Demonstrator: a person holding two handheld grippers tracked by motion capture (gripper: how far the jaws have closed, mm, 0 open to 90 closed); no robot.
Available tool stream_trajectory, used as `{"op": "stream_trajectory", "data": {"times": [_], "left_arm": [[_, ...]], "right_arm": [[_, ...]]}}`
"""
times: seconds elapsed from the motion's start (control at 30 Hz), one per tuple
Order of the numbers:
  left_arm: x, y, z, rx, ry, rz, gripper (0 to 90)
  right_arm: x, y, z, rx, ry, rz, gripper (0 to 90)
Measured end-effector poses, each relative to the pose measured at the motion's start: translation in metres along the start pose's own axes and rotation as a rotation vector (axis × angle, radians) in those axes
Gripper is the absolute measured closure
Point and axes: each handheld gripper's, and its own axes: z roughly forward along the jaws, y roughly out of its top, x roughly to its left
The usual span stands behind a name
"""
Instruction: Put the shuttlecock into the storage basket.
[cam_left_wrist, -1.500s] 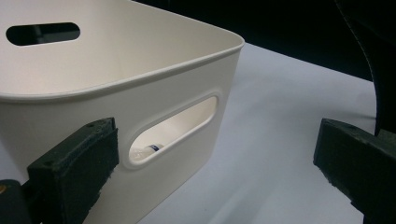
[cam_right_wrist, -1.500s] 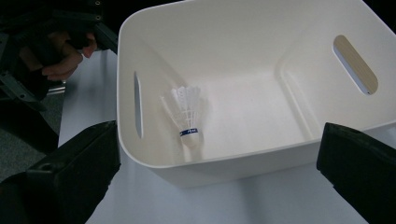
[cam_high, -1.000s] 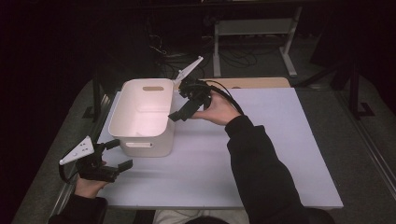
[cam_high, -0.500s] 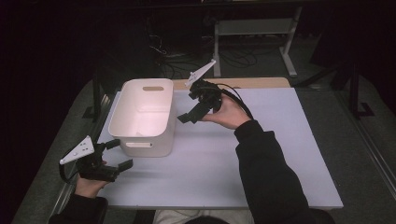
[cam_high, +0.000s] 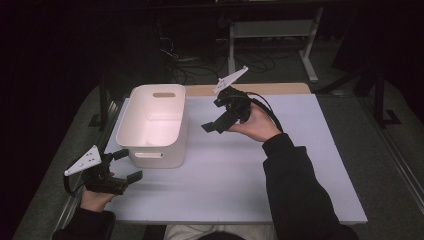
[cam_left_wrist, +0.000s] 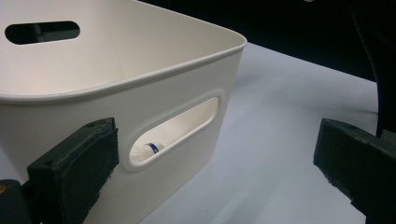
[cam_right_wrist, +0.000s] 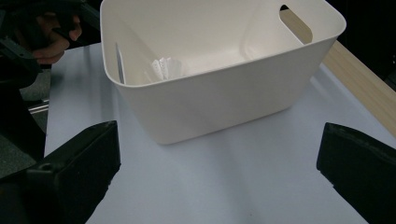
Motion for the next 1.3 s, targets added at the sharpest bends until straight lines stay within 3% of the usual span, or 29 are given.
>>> {"op": "stream_trajectory", "data": {"times": [0.57,1.3], "left_arm": [[0.000,0.000,0.001,0.006,0.000,0.005,0.0],[0.000,0.000,0.001,0.006,0.003,0.003,0.0]], "right_arm": [[-0.005,-0.033,-0.021,-0.043,-0.021,0.040,0.0],[-0.008,-0.064,-0.039,-0.052,-0.061,0.083,0.0]]}}
